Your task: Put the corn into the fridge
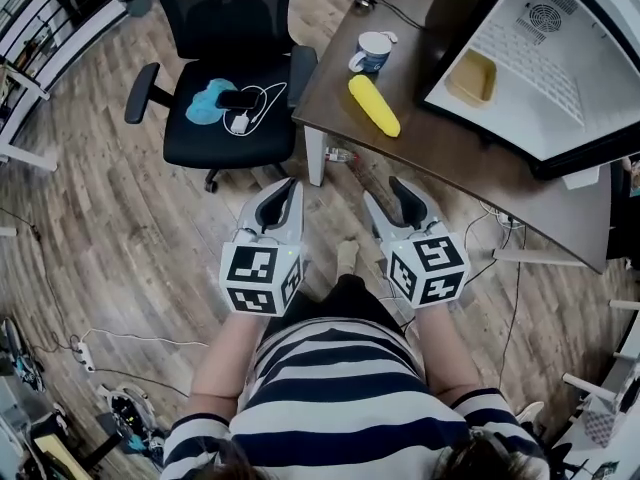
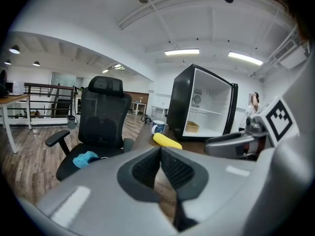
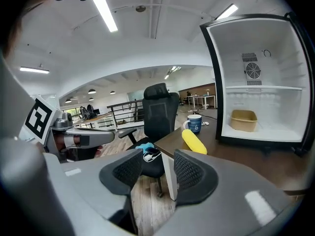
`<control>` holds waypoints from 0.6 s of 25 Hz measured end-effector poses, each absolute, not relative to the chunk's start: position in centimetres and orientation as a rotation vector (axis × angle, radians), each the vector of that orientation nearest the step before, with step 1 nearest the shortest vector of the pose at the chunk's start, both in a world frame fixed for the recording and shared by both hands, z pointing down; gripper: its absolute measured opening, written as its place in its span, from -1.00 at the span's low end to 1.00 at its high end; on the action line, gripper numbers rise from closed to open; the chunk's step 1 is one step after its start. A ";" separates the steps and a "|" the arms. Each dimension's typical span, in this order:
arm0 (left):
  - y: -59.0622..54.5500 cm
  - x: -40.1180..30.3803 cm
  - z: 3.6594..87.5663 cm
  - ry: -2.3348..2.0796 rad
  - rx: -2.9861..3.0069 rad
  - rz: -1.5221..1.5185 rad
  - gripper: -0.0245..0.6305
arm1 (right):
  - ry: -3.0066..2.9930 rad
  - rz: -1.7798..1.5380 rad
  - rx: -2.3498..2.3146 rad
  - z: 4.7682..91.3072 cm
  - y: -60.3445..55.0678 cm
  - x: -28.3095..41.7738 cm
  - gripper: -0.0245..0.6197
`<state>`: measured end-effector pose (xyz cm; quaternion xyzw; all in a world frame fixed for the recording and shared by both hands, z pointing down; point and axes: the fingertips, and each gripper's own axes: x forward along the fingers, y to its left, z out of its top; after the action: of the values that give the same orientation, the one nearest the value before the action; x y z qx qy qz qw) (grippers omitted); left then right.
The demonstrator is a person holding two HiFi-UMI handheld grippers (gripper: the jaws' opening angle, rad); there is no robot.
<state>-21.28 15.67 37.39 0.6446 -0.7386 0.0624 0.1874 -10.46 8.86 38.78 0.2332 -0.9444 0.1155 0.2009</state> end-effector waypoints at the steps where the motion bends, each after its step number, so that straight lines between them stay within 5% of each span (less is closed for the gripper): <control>1: 14.8 -21.4 37.5 -2.080 1.806 0.177 -0.93 | -2.637 0.325 0.641 38.9 8.0 -10.6 -0.35; 15: 5.1 -23.1 40.1 -2.098 1.719 0.221 -0.93 | -2.598 0.284 0.526 42.0 -3.5 -14.5 -0.26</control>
<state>-23.07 5.06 40.14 0.6177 -0.7540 0.0796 0.2088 -14.49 -3.45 41.97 0.1919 -0.9470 0.1036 0.2358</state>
